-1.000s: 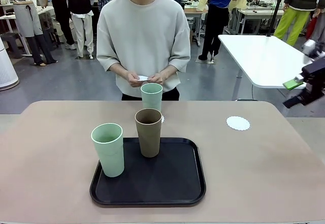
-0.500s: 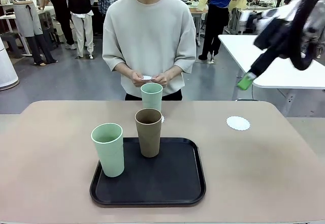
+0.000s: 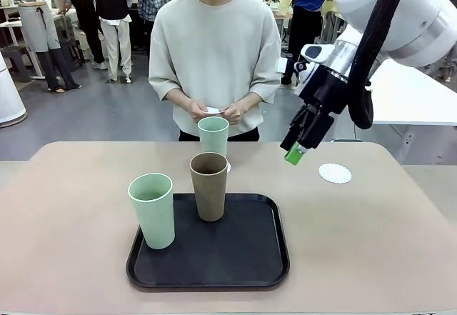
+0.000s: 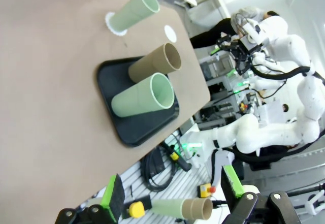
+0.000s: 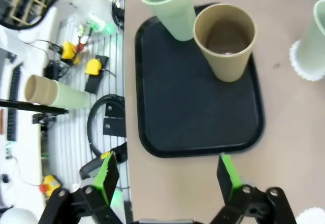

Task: Place coasters on the table and set cups on them.
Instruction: Take one Reusable plastic cup from the Flat Tray and place it on a coaster set by the human.

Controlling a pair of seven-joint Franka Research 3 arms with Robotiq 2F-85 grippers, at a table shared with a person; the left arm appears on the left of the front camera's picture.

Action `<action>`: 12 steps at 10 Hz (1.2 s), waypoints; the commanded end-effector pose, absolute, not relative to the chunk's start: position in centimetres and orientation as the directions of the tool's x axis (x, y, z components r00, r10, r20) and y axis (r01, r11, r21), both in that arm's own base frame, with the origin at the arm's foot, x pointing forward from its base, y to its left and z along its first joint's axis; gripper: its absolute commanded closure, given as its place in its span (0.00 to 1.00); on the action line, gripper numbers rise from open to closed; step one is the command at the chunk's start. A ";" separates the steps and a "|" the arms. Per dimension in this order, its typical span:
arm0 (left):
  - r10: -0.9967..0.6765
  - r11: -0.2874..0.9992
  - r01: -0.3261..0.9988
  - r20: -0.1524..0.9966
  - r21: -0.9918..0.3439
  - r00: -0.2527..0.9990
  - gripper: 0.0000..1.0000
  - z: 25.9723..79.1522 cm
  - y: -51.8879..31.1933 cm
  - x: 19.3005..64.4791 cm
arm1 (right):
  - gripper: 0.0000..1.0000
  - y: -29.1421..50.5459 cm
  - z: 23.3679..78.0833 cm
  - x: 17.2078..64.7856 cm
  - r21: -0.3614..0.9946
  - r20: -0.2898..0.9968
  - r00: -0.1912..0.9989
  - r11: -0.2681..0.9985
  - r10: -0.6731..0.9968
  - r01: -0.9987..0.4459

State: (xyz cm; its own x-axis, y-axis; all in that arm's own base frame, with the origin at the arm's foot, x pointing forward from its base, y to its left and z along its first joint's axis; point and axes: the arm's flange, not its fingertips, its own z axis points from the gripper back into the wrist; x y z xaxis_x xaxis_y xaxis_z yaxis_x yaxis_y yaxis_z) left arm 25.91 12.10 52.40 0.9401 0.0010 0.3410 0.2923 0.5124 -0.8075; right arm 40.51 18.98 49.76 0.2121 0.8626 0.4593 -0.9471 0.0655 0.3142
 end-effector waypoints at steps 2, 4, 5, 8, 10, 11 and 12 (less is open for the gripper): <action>0.001 0.502 0.297 0.344 -0.813 0.939 0.00 52.6 12.1 25.8 | 0.00 19.3 50.5 40.6 0.312 0.456 0.222 0.079 0.862 -0.947; 0.001 0.502 0.297 0.344 -0.813 0.939 0.00 52.6 12.1 25.8 | 0.00 19.3 50.5 40.6 0.312 0.456 0.222 0.079 0.862 -0.947; 0.001 0.502 0.297 0.344 -0.813 0.939 0.00 52.6 12.1 25.8 | 0.00 19.0 50.1 40.6 0.308 0.462 0.211 0.067 0.862 -0.949; 0.001 0.502 0.297 0.344 -0.813 0.939 0.00 52.6 12.1 25.8 | 0.00 17.2 45.5 41.3 0.061 0.717 -0.044 -0.126 0.696 -0.990; 0.001 0.502 0.297 0.344 -0.813 0.939 0.00 52.6 12.1 25.8 | 0.00 15.6 43.5 40.9 -0.011 0.808 -0.111 -0.173 0.578 -0.985; 0.001 0.502 0.297 0.344 -0.813 0.939 0.00 52.6 12.1 25.8 | 0.00 15.4 42.2 40.8 -0.016 0.844 -0.109 -0.179 0.525 -0.984; 0.001 0.502 0.297 0.344 -0.813 0.939 0.00 52.6 12.1 25.8 | 0.00 15.2 40.6 40.8 -0.028 0.873 -0.097 -0.149 0.477 -0.988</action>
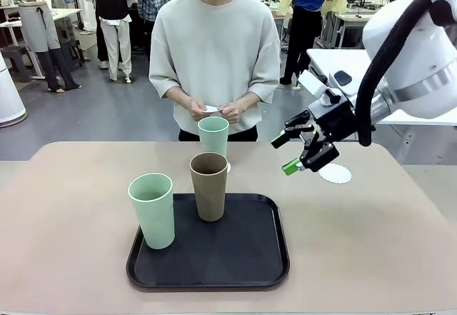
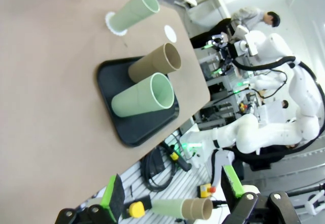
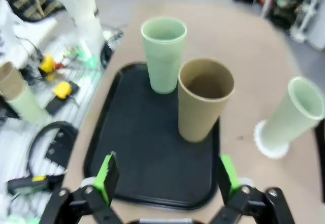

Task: Place coasters on the table and set cups on them.
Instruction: Take one Reusable plastic cup from the Flat Tray and place it on a coaster set by the human.

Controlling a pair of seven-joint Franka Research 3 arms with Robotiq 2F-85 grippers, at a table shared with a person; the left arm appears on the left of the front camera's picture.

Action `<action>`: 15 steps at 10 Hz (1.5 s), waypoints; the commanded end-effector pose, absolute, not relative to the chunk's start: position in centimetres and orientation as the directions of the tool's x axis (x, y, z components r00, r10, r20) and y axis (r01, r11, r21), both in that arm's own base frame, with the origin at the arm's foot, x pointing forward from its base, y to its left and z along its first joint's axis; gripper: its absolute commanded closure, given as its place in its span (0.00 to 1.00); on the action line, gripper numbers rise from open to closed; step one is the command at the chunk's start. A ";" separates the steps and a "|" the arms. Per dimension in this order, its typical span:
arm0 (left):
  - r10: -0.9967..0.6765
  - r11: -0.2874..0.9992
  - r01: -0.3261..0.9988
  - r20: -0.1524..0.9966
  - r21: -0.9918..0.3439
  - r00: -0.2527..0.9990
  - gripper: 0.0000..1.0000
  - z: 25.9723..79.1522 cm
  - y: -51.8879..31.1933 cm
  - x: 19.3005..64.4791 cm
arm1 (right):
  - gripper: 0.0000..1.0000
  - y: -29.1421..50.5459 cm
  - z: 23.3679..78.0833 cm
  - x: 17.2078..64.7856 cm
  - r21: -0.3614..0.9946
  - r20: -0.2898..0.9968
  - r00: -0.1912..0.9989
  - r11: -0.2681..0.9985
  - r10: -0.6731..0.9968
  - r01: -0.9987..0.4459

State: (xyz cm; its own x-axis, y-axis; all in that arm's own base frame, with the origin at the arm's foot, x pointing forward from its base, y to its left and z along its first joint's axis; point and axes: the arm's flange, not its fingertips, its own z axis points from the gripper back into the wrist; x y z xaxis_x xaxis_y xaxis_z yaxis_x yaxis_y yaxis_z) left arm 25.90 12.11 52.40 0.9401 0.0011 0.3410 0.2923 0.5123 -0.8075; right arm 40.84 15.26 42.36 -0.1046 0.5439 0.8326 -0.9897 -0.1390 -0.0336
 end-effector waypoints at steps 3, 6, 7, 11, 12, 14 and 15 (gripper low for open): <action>0.001 0.502 0.297 0.344 -0.813 0.939 0.00 52.6 12.1 25.8 | 0.00 15.3 37.1 41.7 0.028 0.907 0.008 -0.042 0.422 -0.999; 0.001 0.502 0.297 0.344 -0.813 0.939 0.00 52.6 12.1 25.8 | 0.00 16.3 34.4 41.8 -0.020 0.892 -0.025 -0.017 0.451 -1.000; 0.001 0.502 0.297 0.344 -0.813 0.939 0.00 52.6 12.1 25.8 | 0.00 16.4 34.3 41.8 0.018 0.880 0.003 -0.028 0.475 -0.999; 0.001 0.502 0.297 0.344 -0.813 0.939 0.00 52.6 12.1 25.8 | 0.00 15.6 35.4 41.9 0.028 0.891 0.011 -0.031 0.454 -0.999; 0.001 0.502 0.297 0.344 -0.813 0.939 0.00 52.6 12.1 25.8 | 0.00 15.8 35.1 41.9 0.027 0.887 0.010 -0.030 0.462 -0.999; 0.001 0.502 0.297 0.344 -0.813 0.939 0.00 52.6 12.1 25.8 | 0.00 17.1 32.5 42.2 -0.023 0.885 -0.035 -0.032 0.465 -0.999; 0.001 0.502 0.297 0.344 -0.813 0.939 0.00 52.6 12.1 25.8 | 0.00 17.9 31.6 42.2 -0.055 0.889 -0.059 -0.023 0.454 -0.998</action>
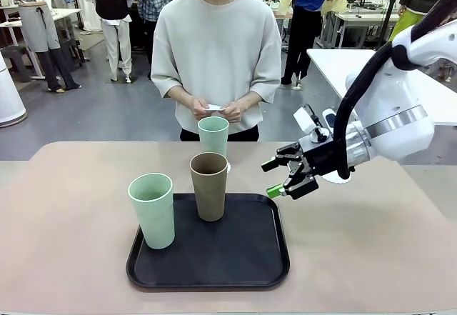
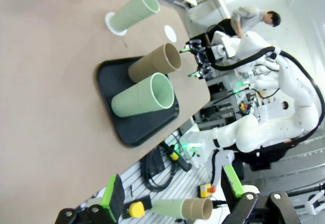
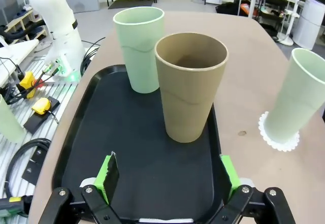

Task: Place coasters on the table and set cups on them.
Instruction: Take one Reusable plastic cup from the Flat Tray and place it on a coaster set by the human.

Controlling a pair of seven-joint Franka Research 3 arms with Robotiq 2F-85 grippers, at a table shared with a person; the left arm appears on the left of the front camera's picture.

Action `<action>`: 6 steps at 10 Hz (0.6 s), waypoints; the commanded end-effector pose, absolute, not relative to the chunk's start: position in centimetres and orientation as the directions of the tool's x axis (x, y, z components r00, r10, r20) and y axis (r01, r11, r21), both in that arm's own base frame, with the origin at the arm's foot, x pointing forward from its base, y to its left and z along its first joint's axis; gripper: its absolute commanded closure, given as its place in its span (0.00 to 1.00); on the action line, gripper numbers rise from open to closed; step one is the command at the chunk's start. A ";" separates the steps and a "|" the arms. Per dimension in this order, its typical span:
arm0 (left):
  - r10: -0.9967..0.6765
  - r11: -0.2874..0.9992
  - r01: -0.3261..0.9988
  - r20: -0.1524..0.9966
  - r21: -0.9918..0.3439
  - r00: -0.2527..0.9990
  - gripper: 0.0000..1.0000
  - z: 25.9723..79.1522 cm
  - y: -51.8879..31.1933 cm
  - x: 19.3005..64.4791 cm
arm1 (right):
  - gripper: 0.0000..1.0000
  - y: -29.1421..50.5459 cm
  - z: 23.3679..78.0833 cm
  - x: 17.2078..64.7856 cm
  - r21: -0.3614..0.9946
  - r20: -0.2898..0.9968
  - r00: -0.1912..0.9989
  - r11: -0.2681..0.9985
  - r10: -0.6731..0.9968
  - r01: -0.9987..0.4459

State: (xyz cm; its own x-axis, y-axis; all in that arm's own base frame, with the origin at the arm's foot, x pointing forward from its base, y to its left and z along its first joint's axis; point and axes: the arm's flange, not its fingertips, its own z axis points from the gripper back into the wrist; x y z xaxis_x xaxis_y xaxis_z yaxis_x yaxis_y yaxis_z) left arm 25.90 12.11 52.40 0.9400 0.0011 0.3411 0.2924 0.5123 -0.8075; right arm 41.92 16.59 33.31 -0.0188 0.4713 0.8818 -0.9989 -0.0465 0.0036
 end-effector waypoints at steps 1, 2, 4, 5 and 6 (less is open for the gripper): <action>0.001 0.502 0.297 0.344 -0.813 0.939 0.00 52.6 12.1 25.8 | 0.00 18.7 30.9 42.4 -0.094 0.876 -0.074 0.018 0.476 -0.995; 0.001 0.502 0.297 0.344 -0.813 0.939 0.00 52.6 12.1 25.8 | 0.00 19.8 30.0 42.6 -0.103 0.881 -0.074 0.036 0.467 -0.994; 0.001 0.502 0.297 0.344 -0.813 0.939 0.00 52.6 12.1 25.8 | 0.00 21.6 28.5 42.9 -0.121 0.898 -0.085 0.056 0.431 -0.991; 0.001 0.502 0.297 0.344 -0.813 0.939 0.00 52.6 12.1 25.8 | 0.00 22.5 27.7 42.8 -0.103 0.902 -0.084 0.022 0.424 -0.994; 0.001 0.502 0.297 0.344 -0.813 0.939 0.00 52.6 12.1 25.8 | 0.00 23.1 27.3 43.0 -0.083 0.906 -0.079 -0.009 0.415 -0.997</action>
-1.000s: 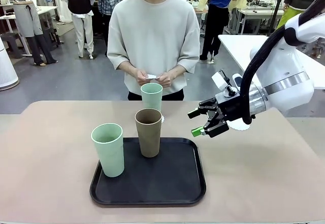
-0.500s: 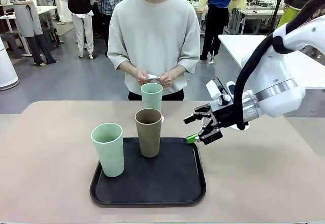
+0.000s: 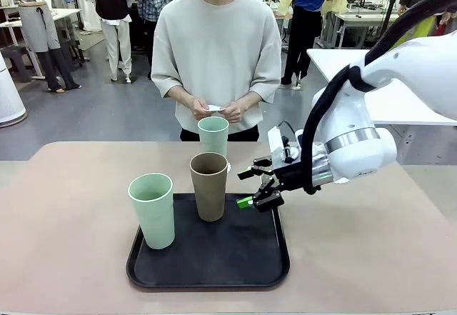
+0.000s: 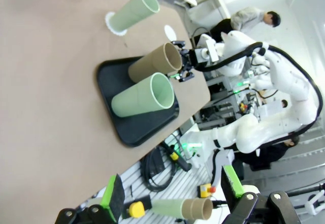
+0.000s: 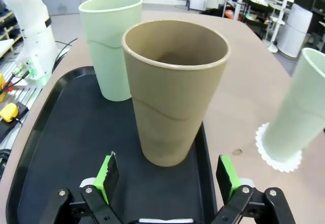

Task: Place coasters on the table and set cups on them.
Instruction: Take one Reusable plastic cup from the Flat Tray and place it on a coaster set by the human.

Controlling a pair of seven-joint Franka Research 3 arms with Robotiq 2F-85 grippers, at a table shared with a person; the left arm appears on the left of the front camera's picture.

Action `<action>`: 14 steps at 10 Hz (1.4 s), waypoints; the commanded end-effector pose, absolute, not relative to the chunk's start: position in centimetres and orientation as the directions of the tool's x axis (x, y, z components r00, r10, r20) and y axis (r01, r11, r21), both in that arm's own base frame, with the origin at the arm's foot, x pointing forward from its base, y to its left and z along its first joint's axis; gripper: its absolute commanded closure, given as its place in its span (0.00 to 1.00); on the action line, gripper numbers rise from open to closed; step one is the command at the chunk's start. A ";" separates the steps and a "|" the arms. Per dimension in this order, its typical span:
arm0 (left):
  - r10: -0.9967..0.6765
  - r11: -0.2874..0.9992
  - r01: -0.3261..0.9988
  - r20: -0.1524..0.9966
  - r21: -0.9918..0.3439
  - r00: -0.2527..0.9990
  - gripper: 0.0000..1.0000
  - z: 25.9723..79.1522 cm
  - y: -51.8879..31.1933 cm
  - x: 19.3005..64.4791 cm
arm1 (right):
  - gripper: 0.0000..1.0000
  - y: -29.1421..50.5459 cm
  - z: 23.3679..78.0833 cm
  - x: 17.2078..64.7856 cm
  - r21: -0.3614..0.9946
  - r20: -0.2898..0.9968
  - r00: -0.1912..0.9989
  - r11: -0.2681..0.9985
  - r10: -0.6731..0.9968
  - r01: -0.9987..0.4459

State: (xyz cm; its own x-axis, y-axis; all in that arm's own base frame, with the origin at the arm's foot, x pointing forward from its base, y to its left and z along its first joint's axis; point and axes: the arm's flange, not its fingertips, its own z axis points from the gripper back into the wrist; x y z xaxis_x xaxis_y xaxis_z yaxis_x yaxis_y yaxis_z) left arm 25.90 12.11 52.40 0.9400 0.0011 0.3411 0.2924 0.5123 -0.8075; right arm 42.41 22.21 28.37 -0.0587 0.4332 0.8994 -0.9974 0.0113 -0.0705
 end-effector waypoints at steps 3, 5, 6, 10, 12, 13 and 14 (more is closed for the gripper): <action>0.001 0.502 0.297 0.344 -0.813 0.939 0.00 52.6 12.1 25.8 | 0.00 23.6 27.2 42.9 -0.073 0.917 -0.081 -0.035 0.391 -0.997; 0.001 0.502 0.297 0.344 -0.813 0.939 0.00 52.6 12.1 25.8 | 0.00 24.1 26.3 43.5 -0.056 0.924 -0.062 -0.028 0.378 -0.998; 0.001 0.502 0.297 0.344 -0.813 0.939 0.00 52.6 12.1 25.8 | 0.00 24.3 26.1 43.5 -0.045 0.929 -0.055 -0.034 0.365 -0.998; 0.001 0.502 0.297 0.344 -0.813 0.939 0.00 52.6 12.1 25.8 | 0.00 24.9 25.8 43.8 -0.045 0.934 -0.052 -0.026 0.353 -0.999; 0.001 0.502 0.297 0.344 -0.813 0.939 0.00 52.6 12.1 25.8 | 0.00 25.4 25.5 44.0 -0.034 0.937 -0.042 -0.030 0.347 -0.999; 0.001 0.502 0.297 0.344 -0.813 0.939 0.00 52.6 12.1 25.8 | 0.00 25.6 25.4 44.2 -0.031 0.937 -0.040 -0.031 0.347 -0.999; 0.001 0.502 0.297 0.344 -0.813 0.939 0.00 52.6 12.1 25.8 | 0.00 25.9 25.3 44.3 -0.028 0.937 -0.037 -0.030 0.347 -0.999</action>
